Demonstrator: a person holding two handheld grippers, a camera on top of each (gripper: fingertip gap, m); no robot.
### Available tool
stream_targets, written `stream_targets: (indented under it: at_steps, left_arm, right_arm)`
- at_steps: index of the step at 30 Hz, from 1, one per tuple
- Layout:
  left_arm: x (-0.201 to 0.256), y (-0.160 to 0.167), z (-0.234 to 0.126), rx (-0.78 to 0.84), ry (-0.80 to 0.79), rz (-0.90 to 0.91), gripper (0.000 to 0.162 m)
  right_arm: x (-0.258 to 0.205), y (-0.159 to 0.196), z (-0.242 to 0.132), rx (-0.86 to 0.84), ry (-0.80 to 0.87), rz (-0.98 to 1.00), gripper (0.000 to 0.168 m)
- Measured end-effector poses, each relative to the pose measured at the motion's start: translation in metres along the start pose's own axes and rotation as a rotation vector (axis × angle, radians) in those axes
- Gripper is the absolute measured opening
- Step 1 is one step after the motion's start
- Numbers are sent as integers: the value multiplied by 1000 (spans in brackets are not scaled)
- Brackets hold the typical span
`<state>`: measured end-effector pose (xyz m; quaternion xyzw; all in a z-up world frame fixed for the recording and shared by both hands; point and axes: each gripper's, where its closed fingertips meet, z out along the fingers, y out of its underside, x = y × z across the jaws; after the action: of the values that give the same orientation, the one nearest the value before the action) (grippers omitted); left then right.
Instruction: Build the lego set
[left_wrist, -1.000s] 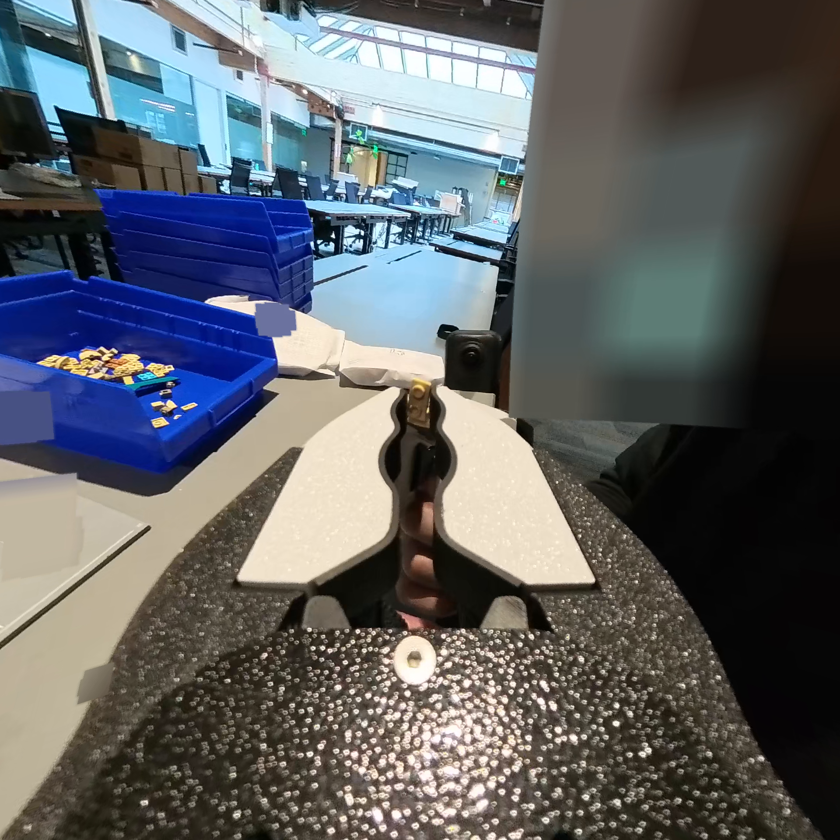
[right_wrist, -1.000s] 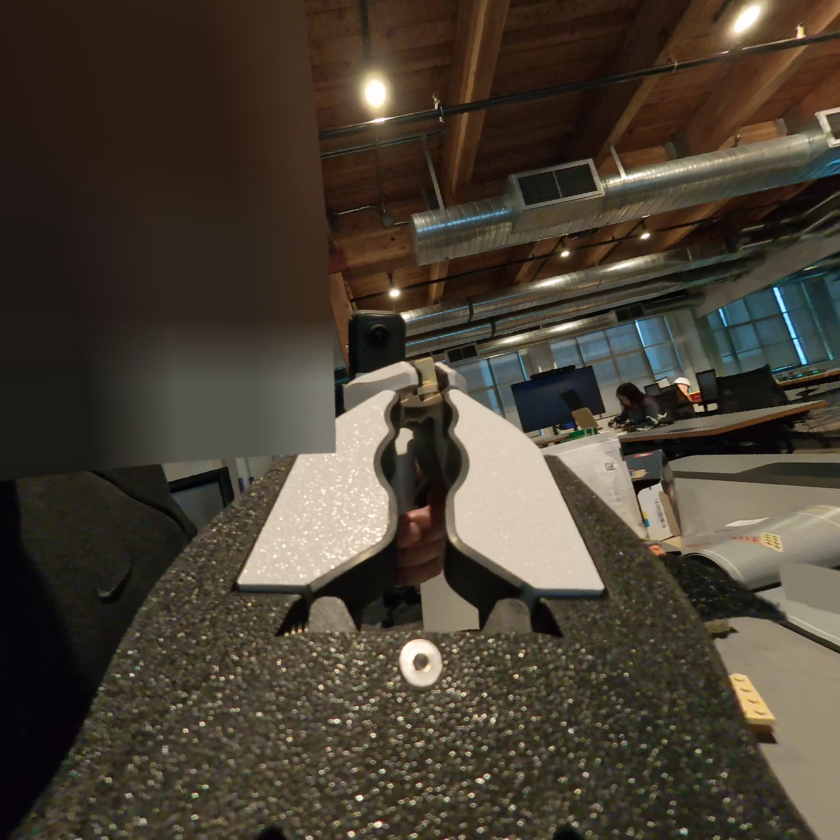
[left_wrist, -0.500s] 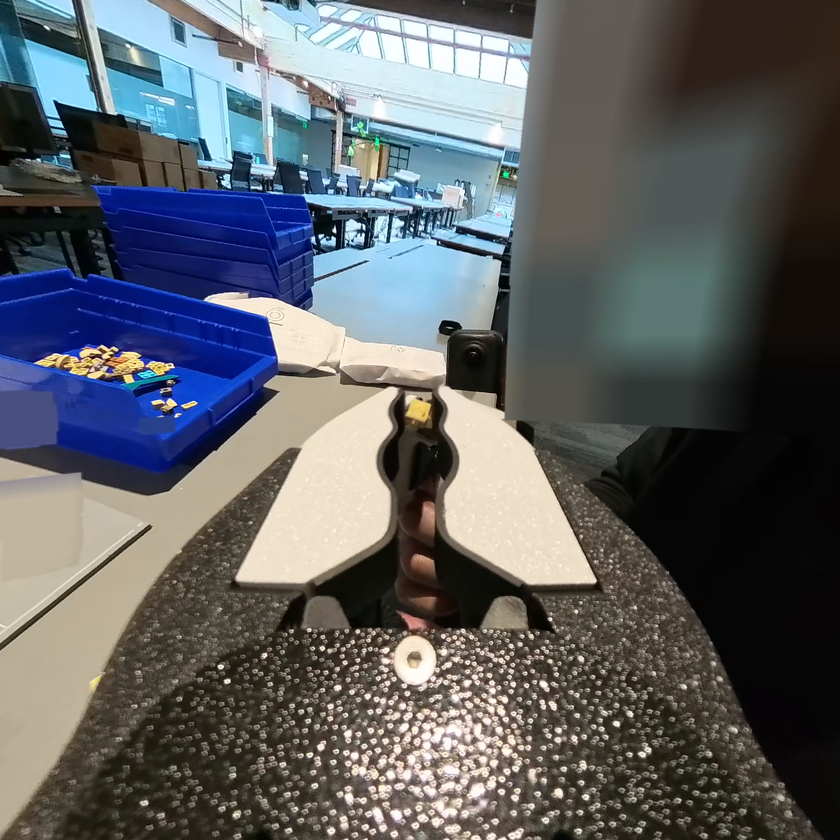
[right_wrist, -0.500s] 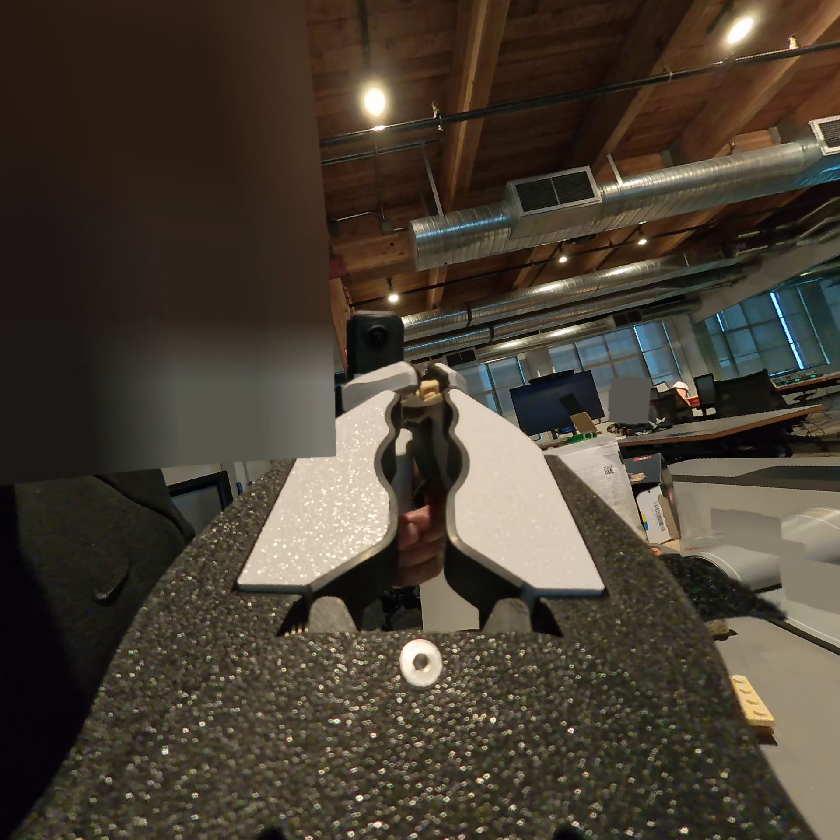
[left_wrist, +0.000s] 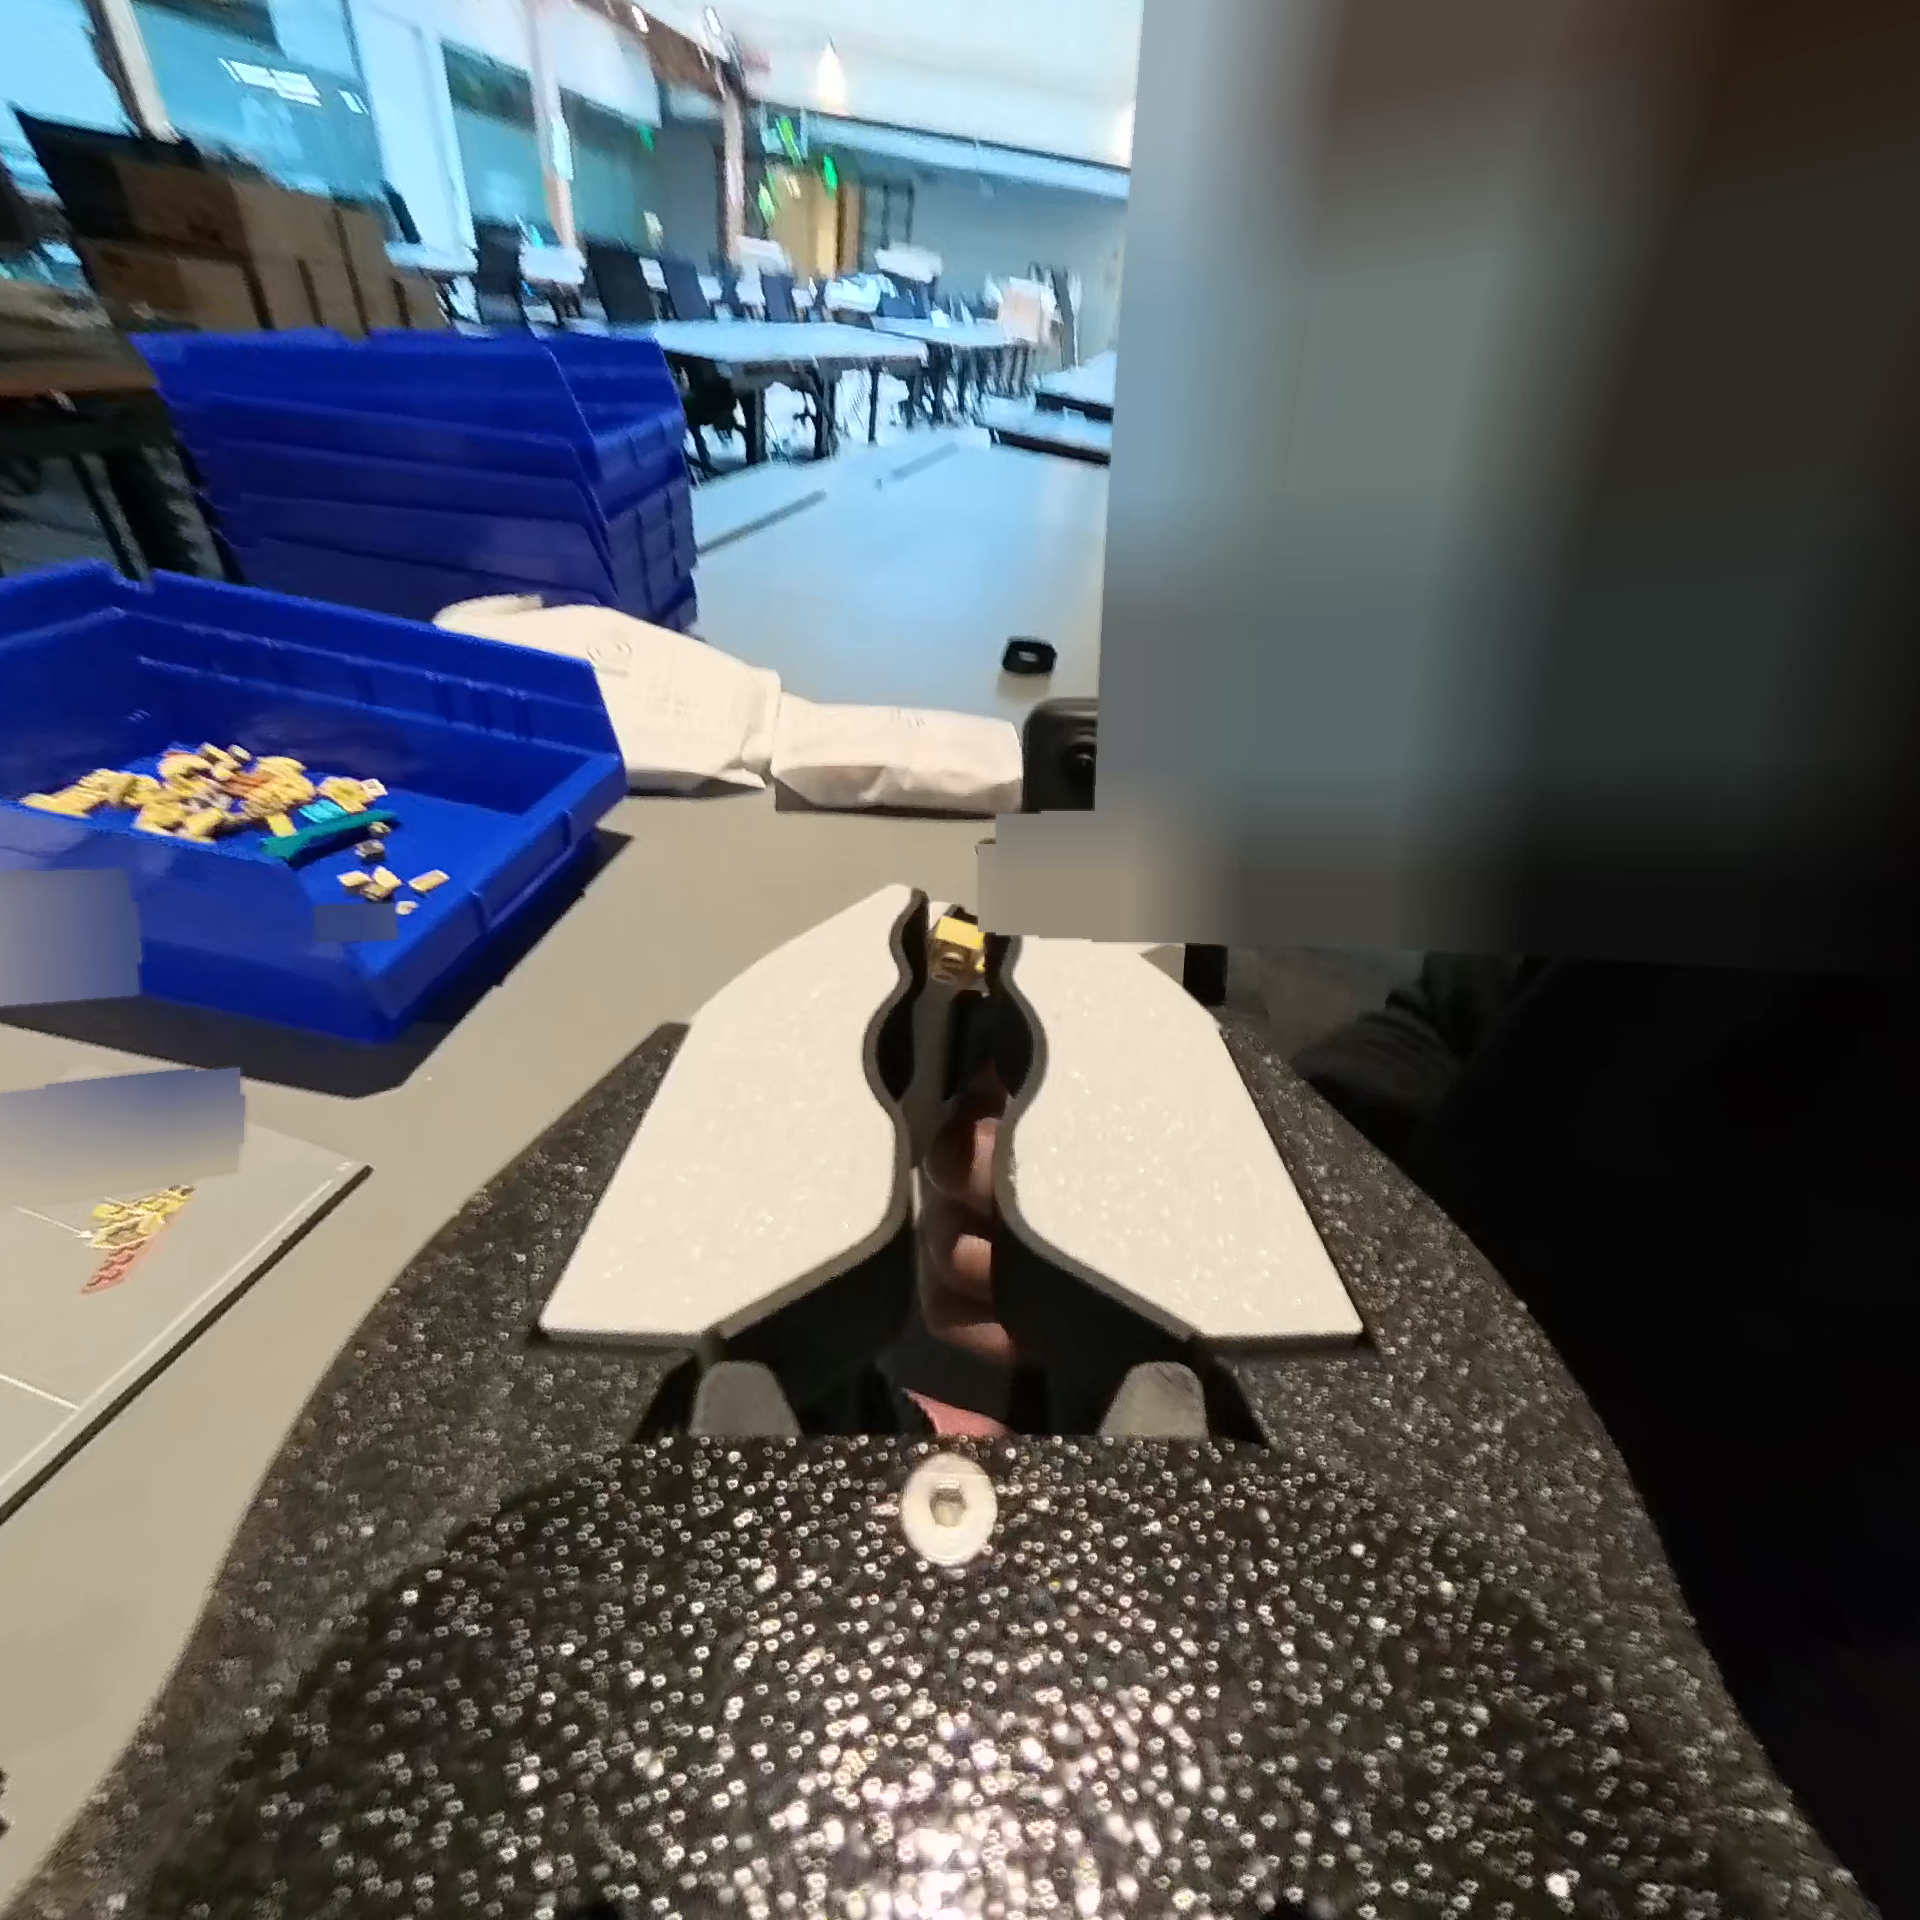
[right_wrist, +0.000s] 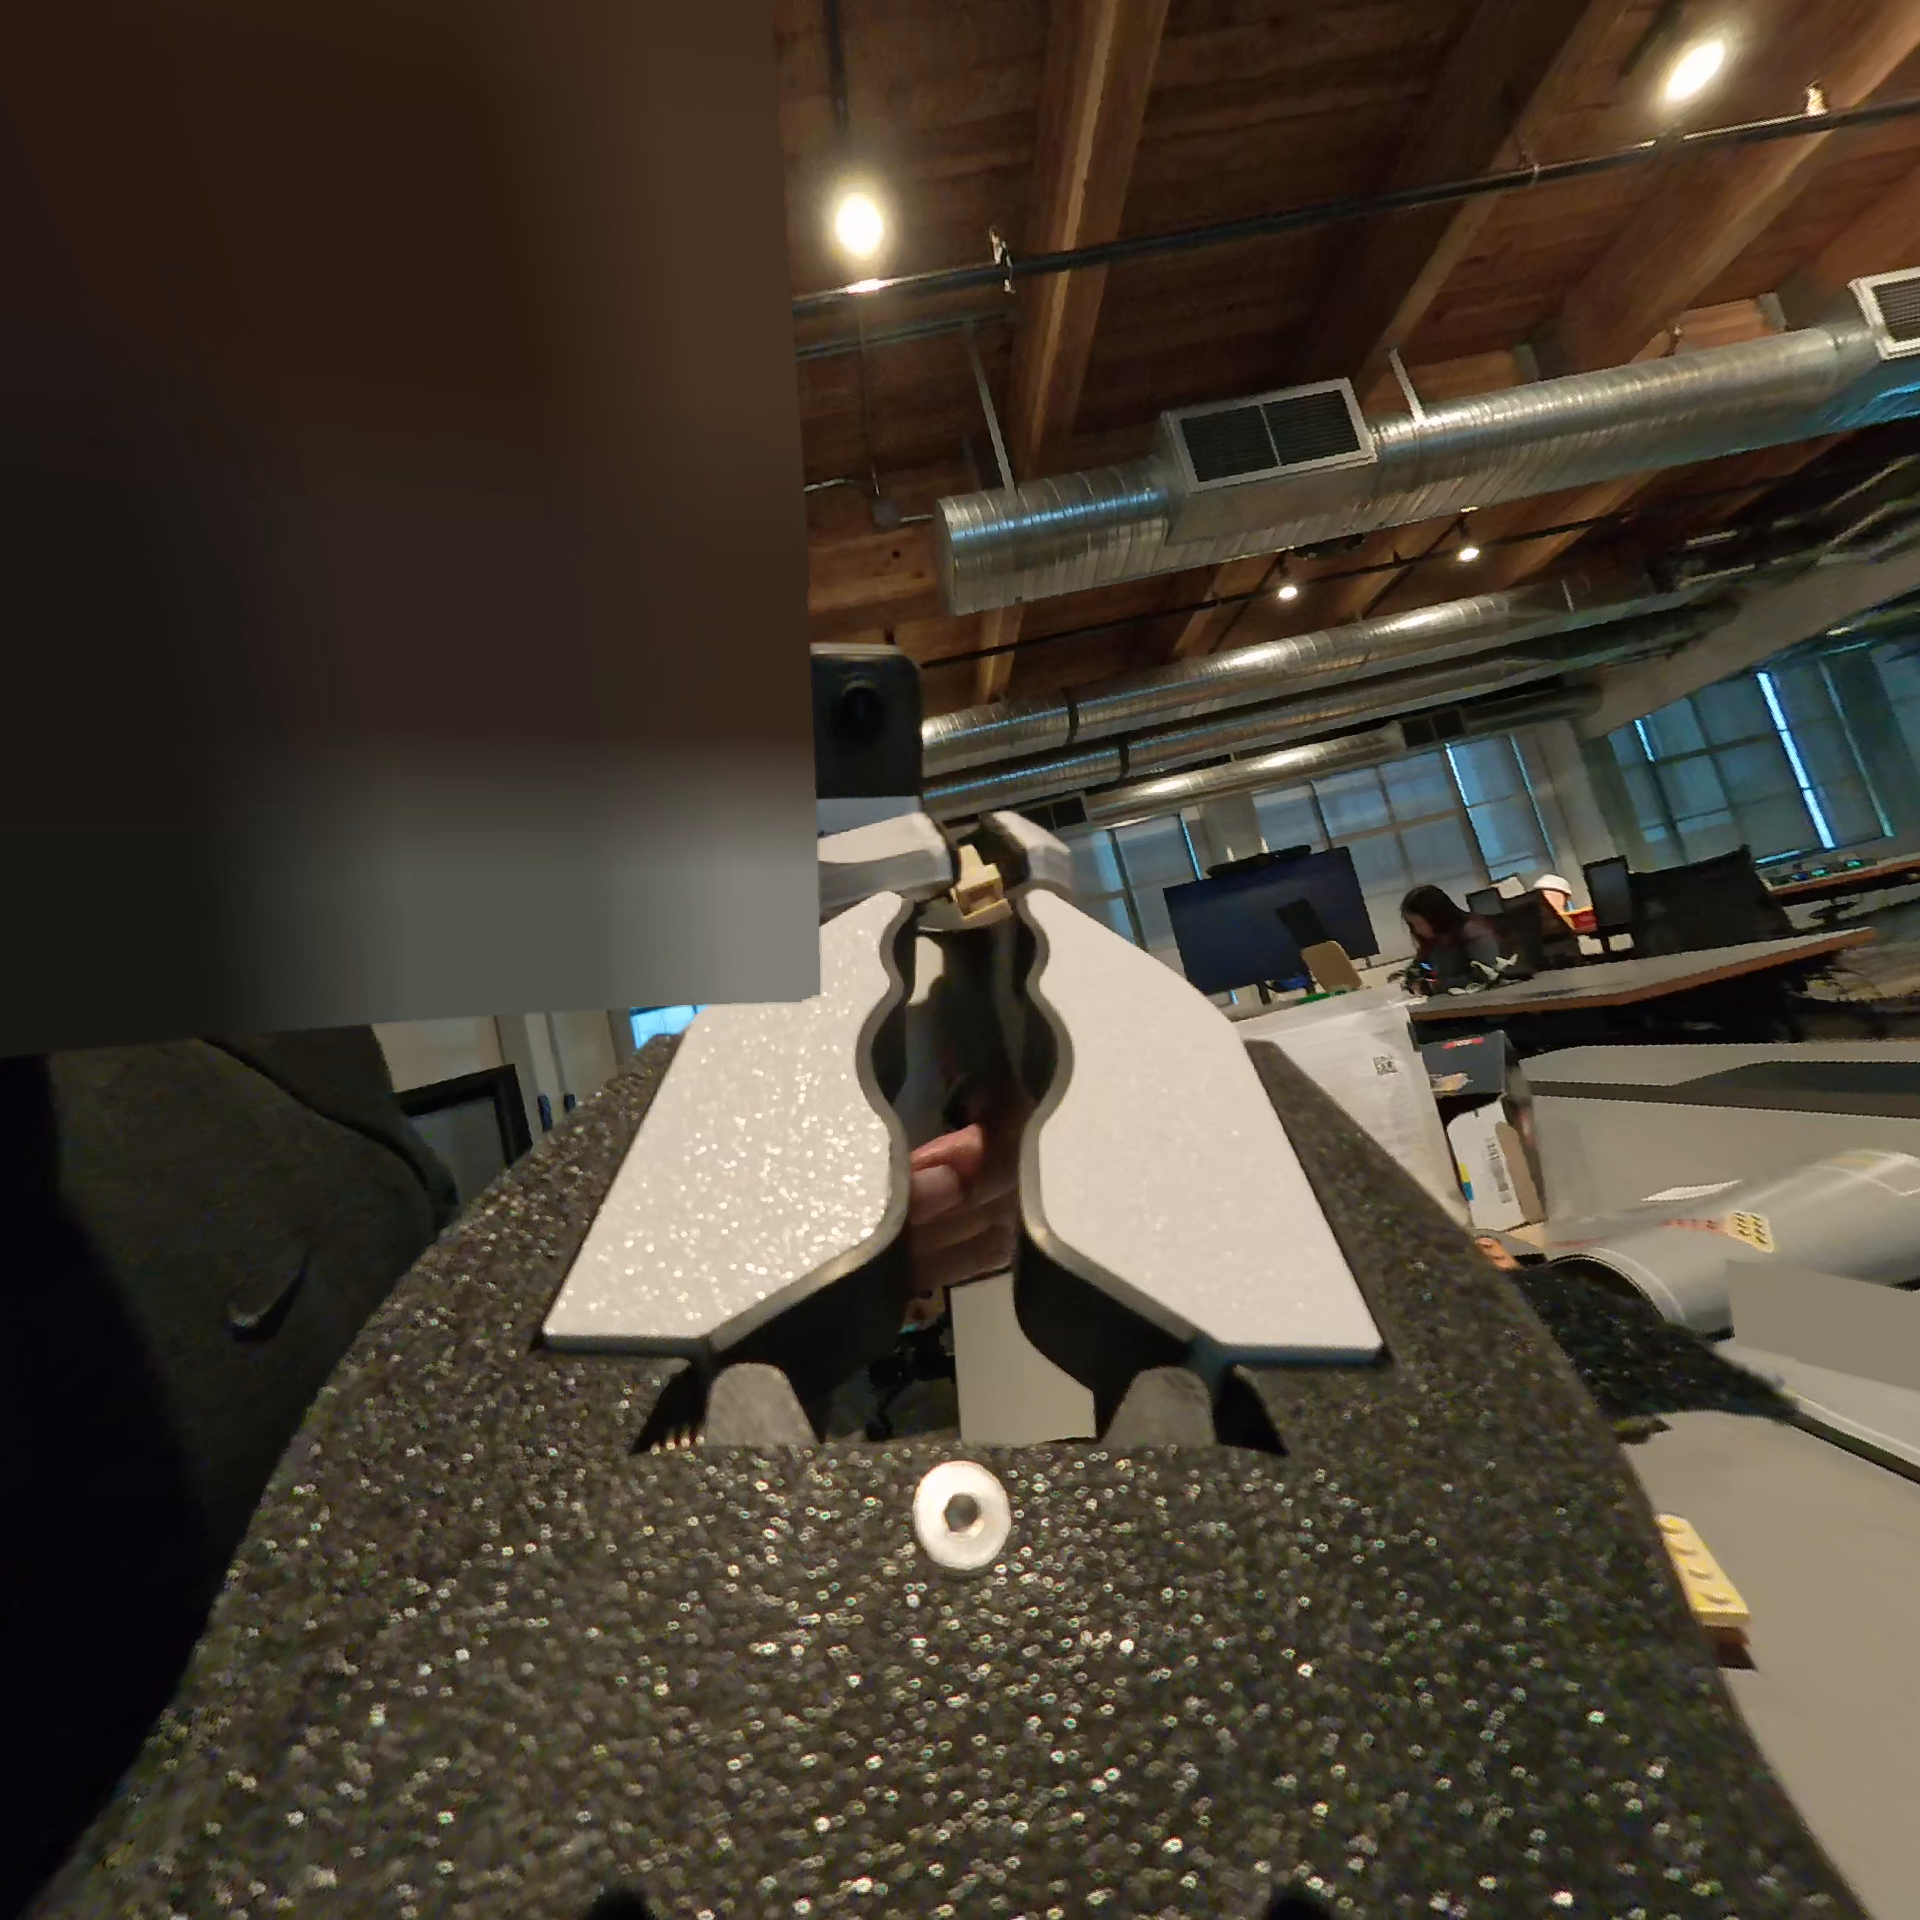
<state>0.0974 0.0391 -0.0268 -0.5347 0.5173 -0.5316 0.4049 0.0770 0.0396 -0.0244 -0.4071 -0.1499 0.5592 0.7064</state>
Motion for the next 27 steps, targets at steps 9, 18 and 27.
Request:
stream_targets:
  at_steps: [9,18,27]
  left_arm:
    - [1,6,4,-77,3,5,10]
    - [-3,12,8,-134,14,-11,10]
    - [-5,13,13,-109,38,-55,10]
  right_arm:
    - [1,2,-5,22,-23,11,17]
    - [4,4,-10,46,-39,33,16]
    - [8,2,-14,68,-38,50,16]
